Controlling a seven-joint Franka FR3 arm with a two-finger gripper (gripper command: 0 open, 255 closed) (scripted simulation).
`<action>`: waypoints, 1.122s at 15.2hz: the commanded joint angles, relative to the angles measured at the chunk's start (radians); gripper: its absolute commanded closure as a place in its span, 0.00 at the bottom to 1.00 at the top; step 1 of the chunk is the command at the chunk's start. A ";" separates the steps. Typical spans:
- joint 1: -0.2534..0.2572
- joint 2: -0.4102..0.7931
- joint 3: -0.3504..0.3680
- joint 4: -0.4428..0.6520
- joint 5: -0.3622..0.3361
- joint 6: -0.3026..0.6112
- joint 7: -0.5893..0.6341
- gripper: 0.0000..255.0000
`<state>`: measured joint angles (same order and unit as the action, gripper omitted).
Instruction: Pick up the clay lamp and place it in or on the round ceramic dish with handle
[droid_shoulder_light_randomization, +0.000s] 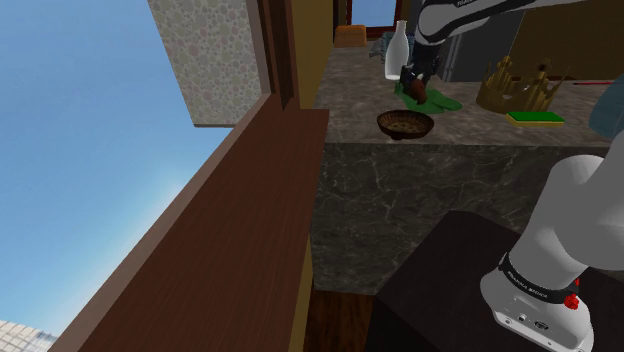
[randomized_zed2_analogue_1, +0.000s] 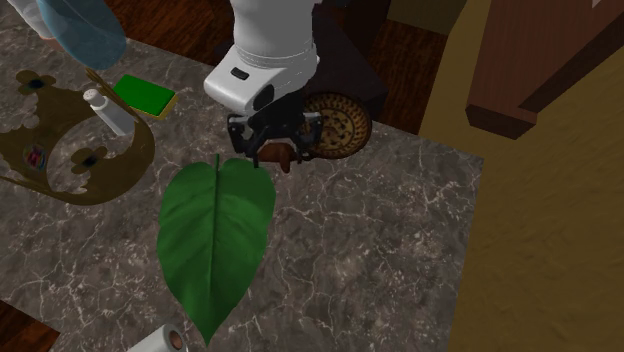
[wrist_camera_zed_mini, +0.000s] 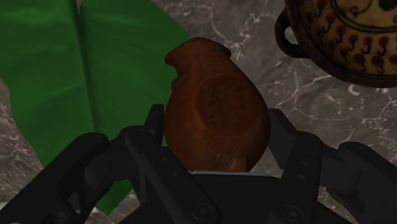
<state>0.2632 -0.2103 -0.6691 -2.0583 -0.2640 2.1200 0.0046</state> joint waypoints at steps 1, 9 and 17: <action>0.001 -0.004 0.003 0.023 0.001 -0.026 -0.002 1.00; 0.005 -0.103 0.081 -0.010 -0.057 -0.100 0.091 1.00; 0.010 -0.286 0.261 -0.191 -0.119 -0.151 0.306 1.00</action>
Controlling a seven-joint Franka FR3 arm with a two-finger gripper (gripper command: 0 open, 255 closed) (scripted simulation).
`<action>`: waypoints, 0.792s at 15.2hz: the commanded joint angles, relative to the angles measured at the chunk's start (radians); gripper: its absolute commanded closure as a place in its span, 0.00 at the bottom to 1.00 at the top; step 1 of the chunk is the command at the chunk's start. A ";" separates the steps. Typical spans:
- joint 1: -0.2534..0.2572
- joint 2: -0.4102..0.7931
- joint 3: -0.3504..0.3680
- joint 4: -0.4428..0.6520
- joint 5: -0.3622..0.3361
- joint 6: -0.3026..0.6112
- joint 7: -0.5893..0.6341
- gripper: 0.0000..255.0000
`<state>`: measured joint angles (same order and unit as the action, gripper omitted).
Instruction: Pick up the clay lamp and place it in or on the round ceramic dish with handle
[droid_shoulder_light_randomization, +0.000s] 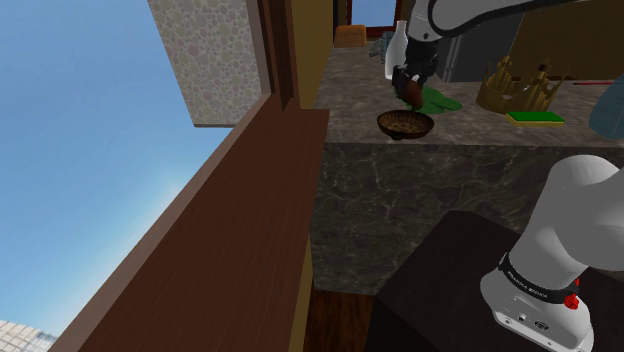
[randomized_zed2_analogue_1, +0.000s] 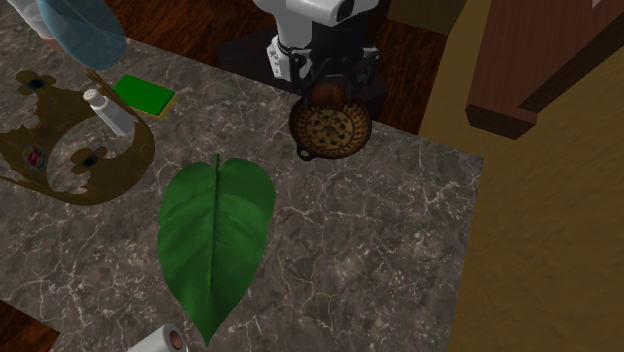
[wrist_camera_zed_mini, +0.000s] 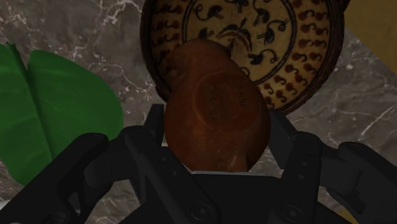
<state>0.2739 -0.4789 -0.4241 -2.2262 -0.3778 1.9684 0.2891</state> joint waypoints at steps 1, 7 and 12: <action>-0.002 -0.017 0.014 -0.036 -0.007 0.013 0.024 1.00; -0.008 -0.009 0.000 -0.109 -0.022 0.093 0.039 1.00; -0.012 0.005 -0.013 -0.164 -0.035 0.162 0.052 1.00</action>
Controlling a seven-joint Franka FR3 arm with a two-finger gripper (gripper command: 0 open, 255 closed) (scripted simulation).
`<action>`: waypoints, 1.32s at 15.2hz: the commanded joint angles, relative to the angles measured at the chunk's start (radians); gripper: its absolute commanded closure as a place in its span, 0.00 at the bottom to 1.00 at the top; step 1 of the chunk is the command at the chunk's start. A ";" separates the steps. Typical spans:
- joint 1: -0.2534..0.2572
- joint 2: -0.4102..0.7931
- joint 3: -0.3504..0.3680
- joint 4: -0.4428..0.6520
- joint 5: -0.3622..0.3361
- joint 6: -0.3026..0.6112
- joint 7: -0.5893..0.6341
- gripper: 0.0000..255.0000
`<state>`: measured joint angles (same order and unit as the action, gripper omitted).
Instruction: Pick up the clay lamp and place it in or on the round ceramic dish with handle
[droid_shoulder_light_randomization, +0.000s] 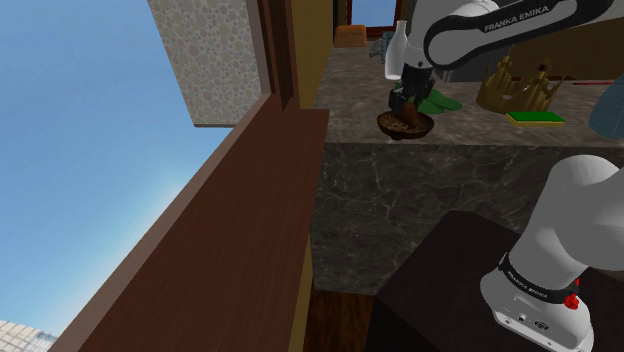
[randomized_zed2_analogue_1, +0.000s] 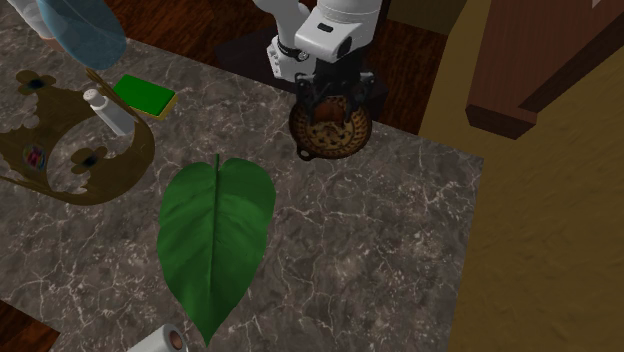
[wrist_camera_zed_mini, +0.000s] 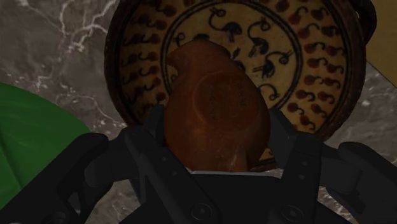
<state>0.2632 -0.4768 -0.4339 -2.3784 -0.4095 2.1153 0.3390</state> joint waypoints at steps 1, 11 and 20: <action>-0.002 0.005 -0.005 -0.018 -0.004 0.023 0.003 1.00; -0.001 0.009 -0.006 -0.014 -0.003 0.024 0.001 0.00; 0.004 -0.049 0.039 0.060 0.014 -0.113 0.001 0.00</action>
<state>0.2665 -0.5256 -0.3971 -2.3263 -0.3977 2.0115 0.3413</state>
